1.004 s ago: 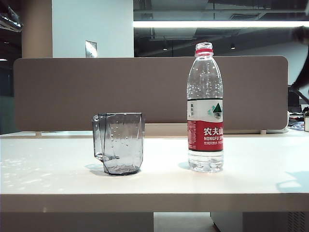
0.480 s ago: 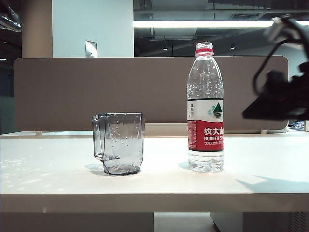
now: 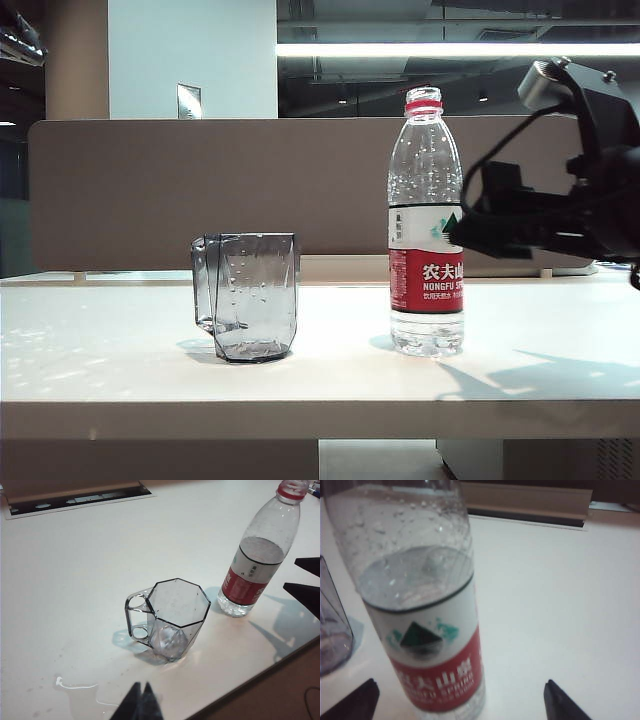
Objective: Pick up the mineral water bottle on the table and pour water into the mug until it's half full.
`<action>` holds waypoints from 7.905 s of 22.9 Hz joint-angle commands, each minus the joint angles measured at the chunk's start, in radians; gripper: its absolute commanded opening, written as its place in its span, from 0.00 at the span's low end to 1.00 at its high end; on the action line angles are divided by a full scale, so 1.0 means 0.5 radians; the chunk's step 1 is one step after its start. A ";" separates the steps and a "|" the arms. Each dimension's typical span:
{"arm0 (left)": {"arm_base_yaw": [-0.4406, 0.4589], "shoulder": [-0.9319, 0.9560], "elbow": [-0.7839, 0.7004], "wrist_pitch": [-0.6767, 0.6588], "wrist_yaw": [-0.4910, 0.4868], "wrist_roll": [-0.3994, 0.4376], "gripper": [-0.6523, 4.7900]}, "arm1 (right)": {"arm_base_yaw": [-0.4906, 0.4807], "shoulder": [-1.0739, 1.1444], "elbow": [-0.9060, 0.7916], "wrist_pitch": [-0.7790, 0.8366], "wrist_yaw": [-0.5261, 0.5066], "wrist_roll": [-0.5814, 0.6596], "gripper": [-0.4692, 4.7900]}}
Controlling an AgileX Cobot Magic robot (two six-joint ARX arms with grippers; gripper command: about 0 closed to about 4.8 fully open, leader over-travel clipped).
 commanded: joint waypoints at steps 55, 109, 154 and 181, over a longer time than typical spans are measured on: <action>0.001 -0.002 0.007 0.027 0.000 0.001 0.11 | 0.004 0.320 1.225 -1.292 0.079 -1.196 0.47; 0.001 -0.002 0.007 0.025 0.000 0.001 0.11 | 0.150 0.320 1.260 -1.068 0.443 -2.688 0.47; 0.001 -0.003 0.007 0.027 0.000 0.001 0.11 | 0.172 0.323 1.408 -1.198 0.562 -2.930 0.47; 0.001 -0.002 0.007 0.027 -0.001 0.001 0.11 | 0.144 0.323 1.409 -1.135 0.639 -2.992 0.47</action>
